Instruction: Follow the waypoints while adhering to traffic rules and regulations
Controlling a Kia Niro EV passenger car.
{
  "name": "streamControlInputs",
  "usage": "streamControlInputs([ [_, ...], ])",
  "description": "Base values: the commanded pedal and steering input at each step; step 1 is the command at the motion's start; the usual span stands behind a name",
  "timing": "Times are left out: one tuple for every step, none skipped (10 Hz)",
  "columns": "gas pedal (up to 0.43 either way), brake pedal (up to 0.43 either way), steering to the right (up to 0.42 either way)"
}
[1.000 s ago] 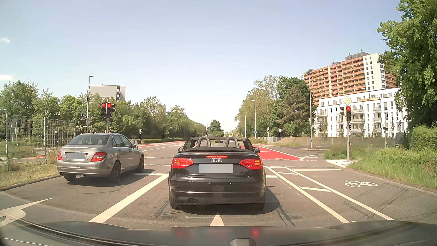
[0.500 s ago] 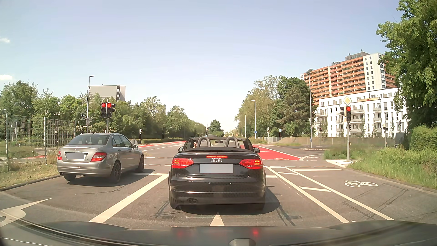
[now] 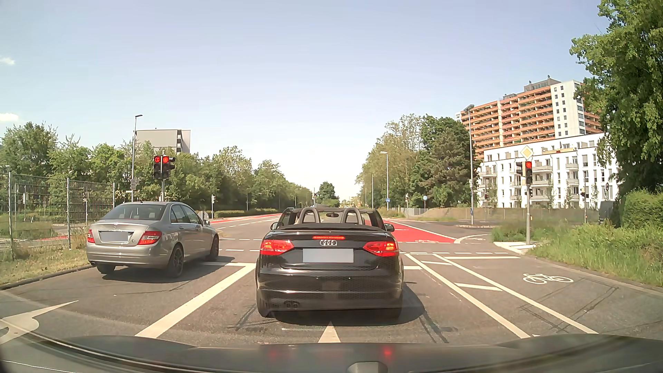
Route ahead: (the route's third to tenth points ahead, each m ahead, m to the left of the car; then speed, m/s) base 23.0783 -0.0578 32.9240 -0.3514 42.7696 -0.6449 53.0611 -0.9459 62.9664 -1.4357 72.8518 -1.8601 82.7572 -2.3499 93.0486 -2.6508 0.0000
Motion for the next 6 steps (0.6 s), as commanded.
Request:
streamControlInputs([
  [0.000,0.354,-0.002],
  [0.000,0.354,-0.002],
  [0.000,0.354,-0.002],
  [0.000,0.354,-0.002],
  [0.000,0.354,-0.002],
  [0.000,0.354,-0.002],
])
